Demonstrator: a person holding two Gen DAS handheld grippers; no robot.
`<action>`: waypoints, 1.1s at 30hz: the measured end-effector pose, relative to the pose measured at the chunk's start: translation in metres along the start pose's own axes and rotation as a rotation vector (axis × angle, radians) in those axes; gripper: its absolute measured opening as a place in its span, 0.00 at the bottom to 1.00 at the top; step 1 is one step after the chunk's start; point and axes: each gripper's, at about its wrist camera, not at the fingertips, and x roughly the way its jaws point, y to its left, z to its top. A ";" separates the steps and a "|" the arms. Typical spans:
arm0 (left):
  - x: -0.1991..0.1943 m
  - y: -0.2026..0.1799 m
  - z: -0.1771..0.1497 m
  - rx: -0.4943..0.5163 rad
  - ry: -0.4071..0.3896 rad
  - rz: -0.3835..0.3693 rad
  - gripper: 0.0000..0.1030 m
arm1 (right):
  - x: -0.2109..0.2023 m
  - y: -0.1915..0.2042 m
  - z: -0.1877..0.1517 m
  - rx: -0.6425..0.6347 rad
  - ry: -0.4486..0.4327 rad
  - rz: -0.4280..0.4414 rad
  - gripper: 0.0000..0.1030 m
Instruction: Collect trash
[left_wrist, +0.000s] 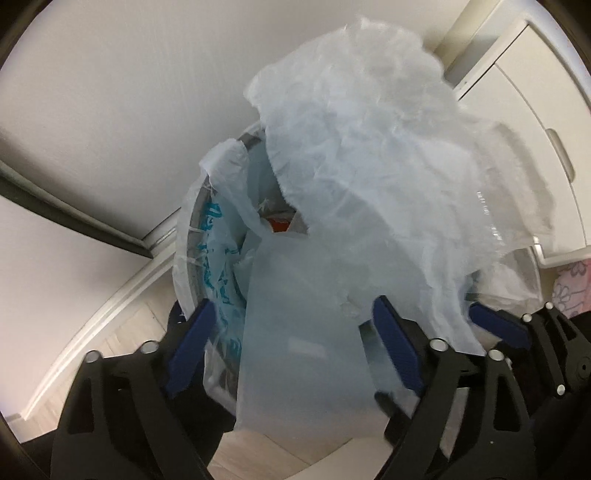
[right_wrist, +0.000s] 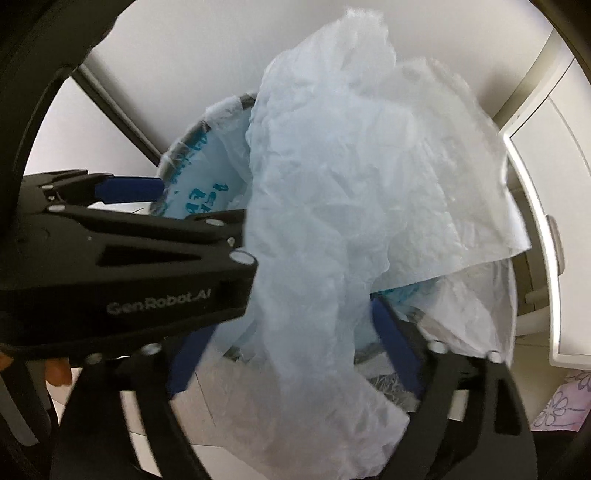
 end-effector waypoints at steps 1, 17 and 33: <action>-0.006 0.001 0.000 0.006 -0.013 0.009 0.92 | -0.003 0.002 -0.001 -0.006 -0.006 0.001 0.86; -0.073 0.005 -0.010 0.012 -0.184 -0.015 0.94 | -0.083 0.004 -0.021 -0.047 -0.142 -0.064 0.93; -0.145 -0.006 -0.020 0.023 -0.341 0.023 0.94 | -0.153 -0.014 -0.030 0.005 -0.303 -0.051 0.94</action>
